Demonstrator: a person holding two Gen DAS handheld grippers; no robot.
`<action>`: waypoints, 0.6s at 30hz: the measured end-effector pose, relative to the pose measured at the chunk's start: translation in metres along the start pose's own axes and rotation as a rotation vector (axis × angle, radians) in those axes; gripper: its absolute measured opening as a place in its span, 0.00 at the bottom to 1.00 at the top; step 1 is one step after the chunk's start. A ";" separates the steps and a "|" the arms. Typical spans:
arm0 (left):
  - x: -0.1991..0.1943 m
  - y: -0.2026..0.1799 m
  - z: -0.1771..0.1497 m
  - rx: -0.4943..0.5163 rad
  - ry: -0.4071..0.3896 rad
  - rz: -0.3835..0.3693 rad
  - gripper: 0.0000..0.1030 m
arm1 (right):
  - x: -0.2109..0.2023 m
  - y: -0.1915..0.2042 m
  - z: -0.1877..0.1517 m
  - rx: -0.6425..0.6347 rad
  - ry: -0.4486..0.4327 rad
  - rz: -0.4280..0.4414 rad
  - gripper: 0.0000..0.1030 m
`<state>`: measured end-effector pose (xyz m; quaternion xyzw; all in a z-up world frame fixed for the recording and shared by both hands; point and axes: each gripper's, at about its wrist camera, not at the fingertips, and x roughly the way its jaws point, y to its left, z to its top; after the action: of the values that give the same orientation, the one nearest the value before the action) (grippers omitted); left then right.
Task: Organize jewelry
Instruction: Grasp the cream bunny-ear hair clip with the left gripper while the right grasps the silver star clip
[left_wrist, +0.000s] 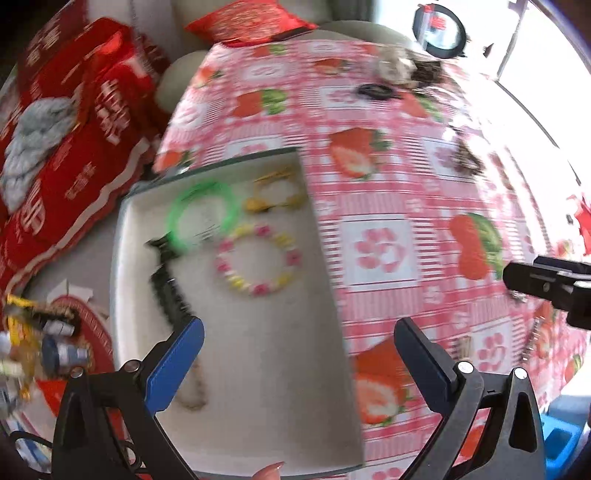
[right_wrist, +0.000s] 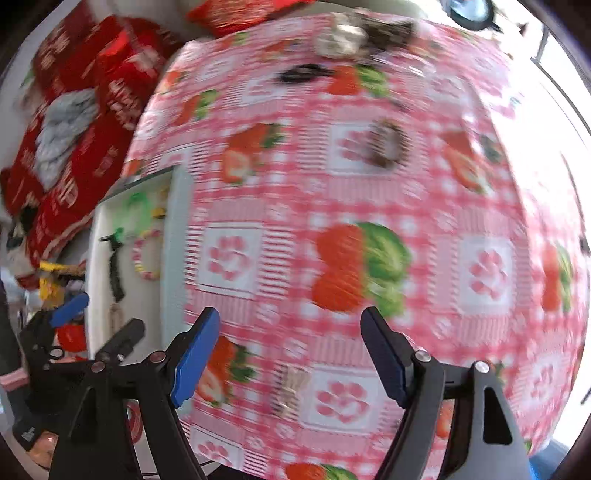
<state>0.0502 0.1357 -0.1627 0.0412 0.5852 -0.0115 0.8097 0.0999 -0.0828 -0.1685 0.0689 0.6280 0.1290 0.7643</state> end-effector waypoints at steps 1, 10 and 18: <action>-0.001 -0.008 0.001 0.018 -0.001 -0.010 1.00 | -0.002 -0.009 -0.003 0.020 0.001 -0.010 0.79; -0.005 -0.060 -0.007 0.133 0.018 -0.076 1.00 | -0.016 -0.075 -0.060 0.207 0.017 -0.120 0.79; 0.000 -0.087 -0.024 0.209 0.042 -0.121 1.00 | -0.019 -0.101 -0.098 0.335 -0.002 -0.169 0.78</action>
<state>0.0213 0.0506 -0.1745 0.0903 0.5993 -0.1202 0.7863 0.0114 -0.1904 -0.1973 0.1422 0.6436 -0.0422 0.7508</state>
